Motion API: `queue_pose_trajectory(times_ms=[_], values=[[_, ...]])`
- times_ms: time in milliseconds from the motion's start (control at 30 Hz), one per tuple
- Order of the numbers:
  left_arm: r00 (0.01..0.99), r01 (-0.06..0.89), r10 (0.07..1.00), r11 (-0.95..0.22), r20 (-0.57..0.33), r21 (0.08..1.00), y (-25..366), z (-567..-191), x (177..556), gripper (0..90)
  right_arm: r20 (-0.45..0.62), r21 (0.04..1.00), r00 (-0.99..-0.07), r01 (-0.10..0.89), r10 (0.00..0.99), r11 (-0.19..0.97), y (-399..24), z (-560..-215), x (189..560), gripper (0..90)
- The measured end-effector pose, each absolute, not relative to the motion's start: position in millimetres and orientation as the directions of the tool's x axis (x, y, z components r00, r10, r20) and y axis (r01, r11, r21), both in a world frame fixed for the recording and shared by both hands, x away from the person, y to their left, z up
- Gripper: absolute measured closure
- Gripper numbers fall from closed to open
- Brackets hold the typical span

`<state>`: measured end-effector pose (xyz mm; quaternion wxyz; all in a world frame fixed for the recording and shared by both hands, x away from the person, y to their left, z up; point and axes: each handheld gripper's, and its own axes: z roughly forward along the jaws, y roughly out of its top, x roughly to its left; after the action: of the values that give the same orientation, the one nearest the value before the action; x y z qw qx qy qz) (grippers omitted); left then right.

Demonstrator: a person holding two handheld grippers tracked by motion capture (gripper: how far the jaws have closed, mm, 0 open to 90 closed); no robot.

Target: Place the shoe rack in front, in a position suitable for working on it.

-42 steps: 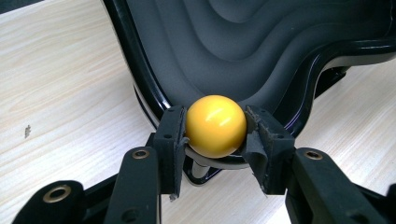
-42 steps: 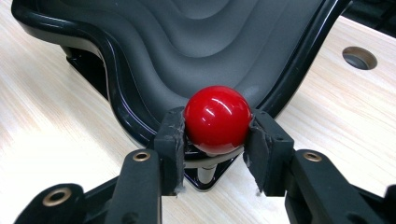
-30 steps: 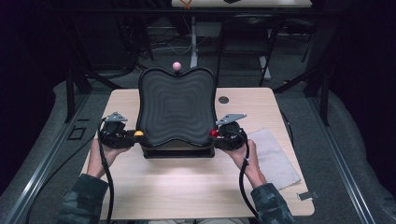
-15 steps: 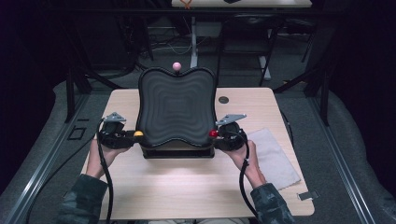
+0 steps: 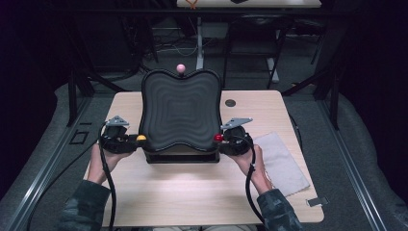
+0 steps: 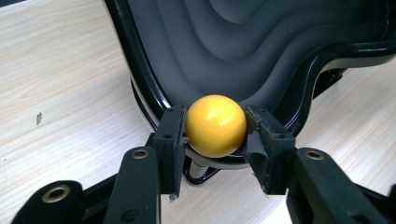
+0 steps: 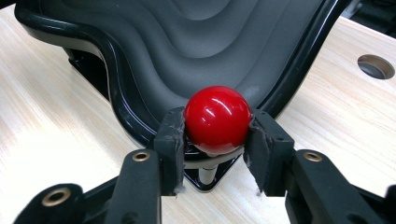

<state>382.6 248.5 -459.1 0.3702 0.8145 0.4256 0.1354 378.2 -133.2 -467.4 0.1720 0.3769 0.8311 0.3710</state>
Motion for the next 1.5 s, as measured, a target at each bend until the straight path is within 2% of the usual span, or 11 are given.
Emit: queue_pose_trajectory(times_ms=[33,133,233,400,533,667,733,833,967,1233,1500], values=[[0.594,0.593,0.798,-0.348,-0.103,0.726,249.2,-458.2,382.0,54.5,-0.005,0.747,-0.651,0.502,0.759,0.436,-133.6,-466.8,377.9,53.8],[0.58,0.582,0.807,-0.319,-0.108,0.748,253.1,-451.9,377.0,31.3,-0.01,0.767,-0.624,0.497,0.781,0.407,-145.7,-457.8,373.5,30.6],[0.573,0.579,0.812,-0.309,-0.108,0.754,257.2,-450.7,369.1,19.9,0.012,0.768,-0.577,0.528,0.816,0.362,-176.1,-448.5,366.6,17.6],[0.567,0.6,0.816,-0.316,-0.112,0.735,254.1,-460.2,359.6,12.3,0.07,0.744,-0.483,0.608,0.873,0.277,-232.6,-461.3,357.0,8.1],[0.561,0.606,0.821,-0.322,-0.104,0.727,248.8,-465.7,349.5,6.1,0.072,0.703,-0.397,0.671,0.915,0.236,-264.7,-482.5,352.0,3.7],[0.561,0.621,0.823,-0.348,-0.088,0.702,245.4,-475.8,341.3,0.0,0.066,0.672,-0.347,0.708,0.935,0.215,-280.3,-494.0,352.6,1.6],[0.56,0.623,0.826,-0.364,-0.07,0.692,244.0,-478.9,338.8,0.0,0.091,0.657,-0.333,0.728,0.939,0.194,-285.9,-498.4,353.6,0.9],[0.559,0.622,0.827,-0.365,-0.066,0.693,243.2,-481.4,336.0,0.0,0.044,0.638,-0.288,0.745,0.957,0.195,-291.2,-505.5,354.8,0.8],[0.551,0.63,0.831,-0.35,-0.081,0.693,246.2,-486.3,334.3,0.0,0.048,0.607,-0.259,0.775,0.965,0.178,-302.5,-519.7,359.0,2.0],[0.518,0.655,0.848,-0.308,-0.113,0.69,254.6,-491.4,333.8,0.0,0.029,0.564,-0.216,0.81,0.976,0.162,-307.5,-542.2,371.8,9.9],[0.525,0.656,0.845,-0.323,-0.105,0.682,252.5,-493.2,335.3,0.1,0.015,0.504,-0.203,0.847,0.979,0.168,-309.3,-558.2,379.7,20.2]])
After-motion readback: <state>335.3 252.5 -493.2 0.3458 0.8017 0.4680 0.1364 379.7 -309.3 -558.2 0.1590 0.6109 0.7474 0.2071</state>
